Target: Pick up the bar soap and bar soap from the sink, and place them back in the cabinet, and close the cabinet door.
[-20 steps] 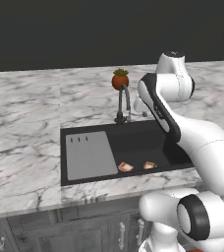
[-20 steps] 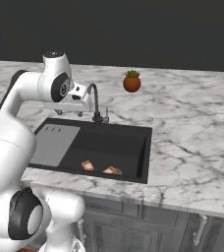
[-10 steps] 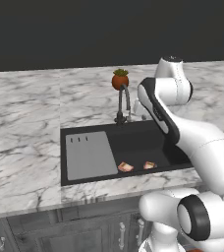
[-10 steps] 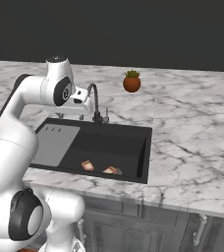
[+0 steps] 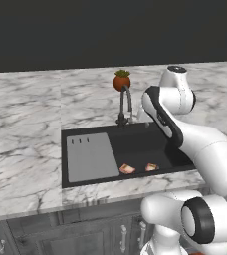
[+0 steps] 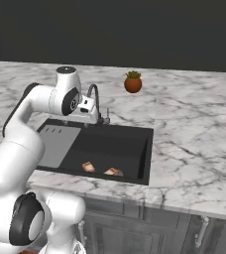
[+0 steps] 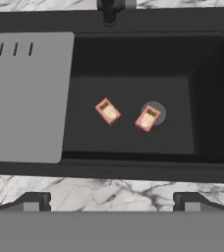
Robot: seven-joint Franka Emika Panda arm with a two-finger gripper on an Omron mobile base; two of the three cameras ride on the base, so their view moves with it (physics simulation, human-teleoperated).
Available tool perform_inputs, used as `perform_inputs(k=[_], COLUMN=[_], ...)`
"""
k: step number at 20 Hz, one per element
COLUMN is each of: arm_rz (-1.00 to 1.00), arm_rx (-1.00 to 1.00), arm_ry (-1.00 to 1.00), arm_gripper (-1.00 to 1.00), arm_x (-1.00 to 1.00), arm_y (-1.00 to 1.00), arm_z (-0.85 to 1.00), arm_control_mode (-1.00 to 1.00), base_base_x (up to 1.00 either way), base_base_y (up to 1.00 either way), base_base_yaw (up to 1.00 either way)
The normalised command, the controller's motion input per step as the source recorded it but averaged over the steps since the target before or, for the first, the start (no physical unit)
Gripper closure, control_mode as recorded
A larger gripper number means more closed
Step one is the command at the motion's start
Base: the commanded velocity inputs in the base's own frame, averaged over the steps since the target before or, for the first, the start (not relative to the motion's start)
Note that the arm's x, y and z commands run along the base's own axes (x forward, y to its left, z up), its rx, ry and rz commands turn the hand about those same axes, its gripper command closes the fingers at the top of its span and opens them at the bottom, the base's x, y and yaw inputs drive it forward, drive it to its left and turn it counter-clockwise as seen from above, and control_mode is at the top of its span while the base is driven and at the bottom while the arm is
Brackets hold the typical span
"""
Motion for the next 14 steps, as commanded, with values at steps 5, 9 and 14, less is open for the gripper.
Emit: perform_inputs(k=[5,9,14], arm_rz=[0.0,0.0,0.0], arm_rx=[0.05,0.02,0.0], arm_ry=[0.0,0.0,0.0], arm_gripper=[-1.0,-1.0,-1.0], arm_x=[0.21,0.22,0.14], arm_y=[-0.2,-0.24,-0.28], arm_z=[-0.18,-0.22,-0.19], arm_control_mode=[-1.0,-1.0,-1.0], base_base_x=[0.0,0.0,0.0], base_base_y=[0.0,0.0,0.0], base_base_yaw=[0.0,0.0,0.0])
